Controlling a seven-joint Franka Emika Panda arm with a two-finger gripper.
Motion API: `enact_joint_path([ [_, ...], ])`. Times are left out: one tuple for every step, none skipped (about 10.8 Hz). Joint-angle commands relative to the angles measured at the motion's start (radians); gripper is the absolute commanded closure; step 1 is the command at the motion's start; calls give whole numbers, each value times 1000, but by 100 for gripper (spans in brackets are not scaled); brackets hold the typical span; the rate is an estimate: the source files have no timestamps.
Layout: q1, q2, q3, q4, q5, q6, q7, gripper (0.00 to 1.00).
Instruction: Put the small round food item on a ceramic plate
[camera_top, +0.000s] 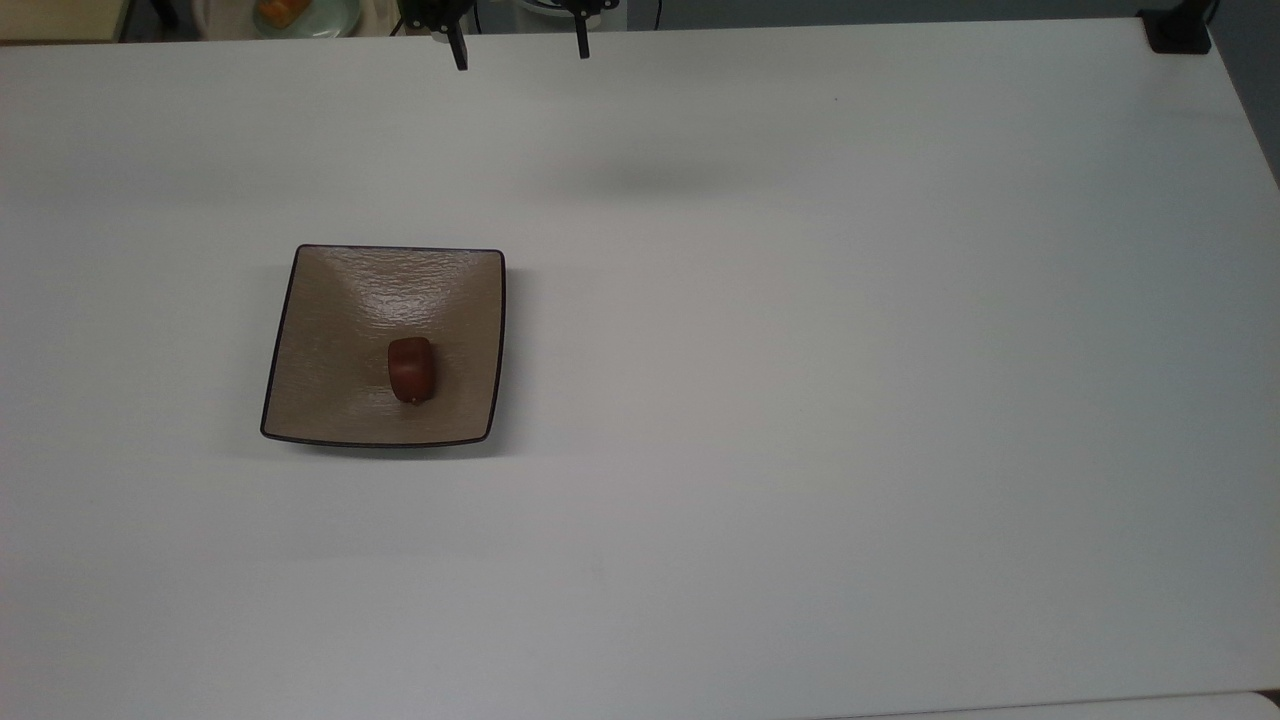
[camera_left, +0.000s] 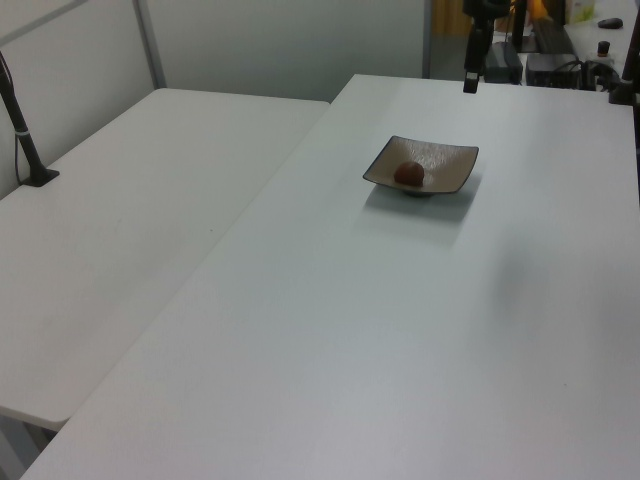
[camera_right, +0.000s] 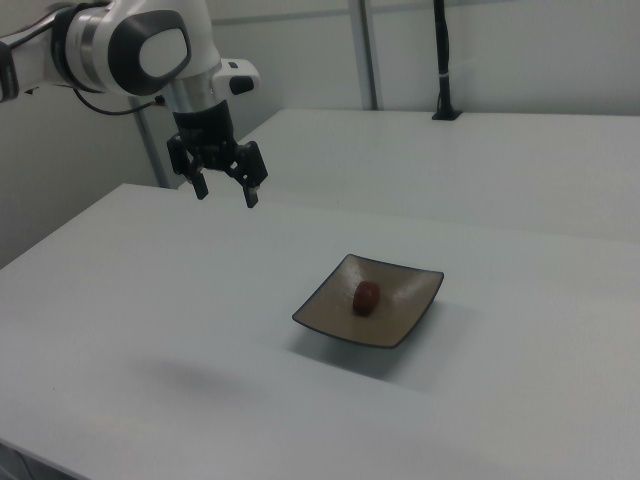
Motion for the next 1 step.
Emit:
enact_joint_path([
  [9,-10,-8,-9,9,20,-13,0],
])
